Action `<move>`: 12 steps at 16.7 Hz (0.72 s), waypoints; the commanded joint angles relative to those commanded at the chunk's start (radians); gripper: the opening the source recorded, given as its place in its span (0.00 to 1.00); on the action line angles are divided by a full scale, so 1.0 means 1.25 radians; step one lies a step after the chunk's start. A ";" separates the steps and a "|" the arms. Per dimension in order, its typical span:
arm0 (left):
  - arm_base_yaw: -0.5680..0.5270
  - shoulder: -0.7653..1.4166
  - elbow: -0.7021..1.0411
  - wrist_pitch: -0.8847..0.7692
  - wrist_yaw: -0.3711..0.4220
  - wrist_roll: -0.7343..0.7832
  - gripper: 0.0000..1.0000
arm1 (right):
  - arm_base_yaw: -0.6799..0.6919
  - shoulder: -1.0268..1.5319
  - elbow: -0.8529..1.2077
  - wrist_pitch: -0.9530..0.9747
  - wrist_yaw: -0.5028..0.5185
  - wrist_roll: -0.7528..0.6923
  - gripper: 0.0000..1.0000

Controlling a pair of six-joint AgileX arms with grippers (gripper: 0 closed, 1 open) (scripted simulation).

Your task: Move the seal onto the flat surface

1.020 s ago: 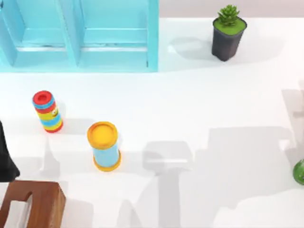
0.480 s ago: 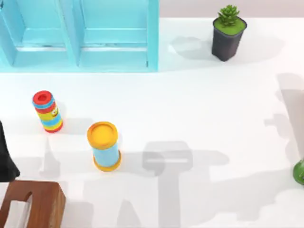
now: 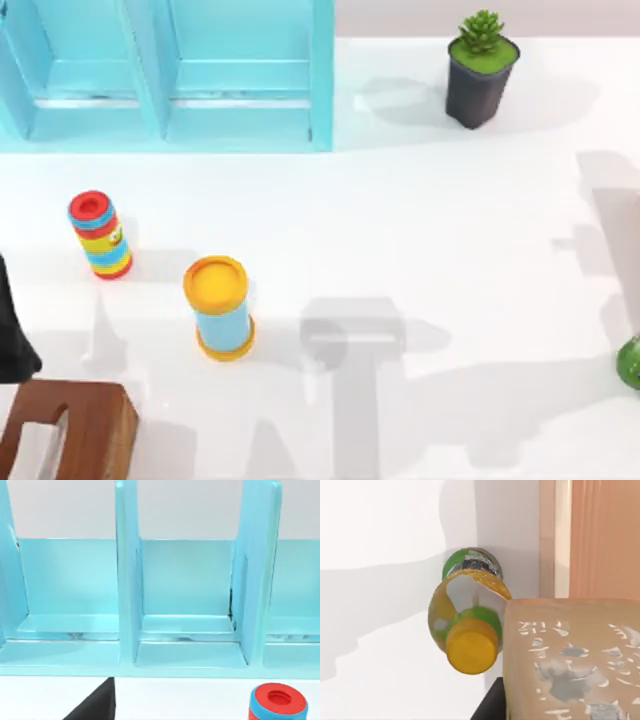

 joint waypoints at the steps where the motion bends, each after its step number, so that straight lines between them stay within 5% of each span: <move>1: 0.000 0.000 0.000 0.000 0.000 0.000 1.00 | 0.011 -0.001 0.024 0.005 0.007 0.025 0.00; 12: 0.000 0.000 0.000 0.000 0.000 0.000 1.00 | 0.244 0.344 0.136 0.109 -0.038 0.297 0.00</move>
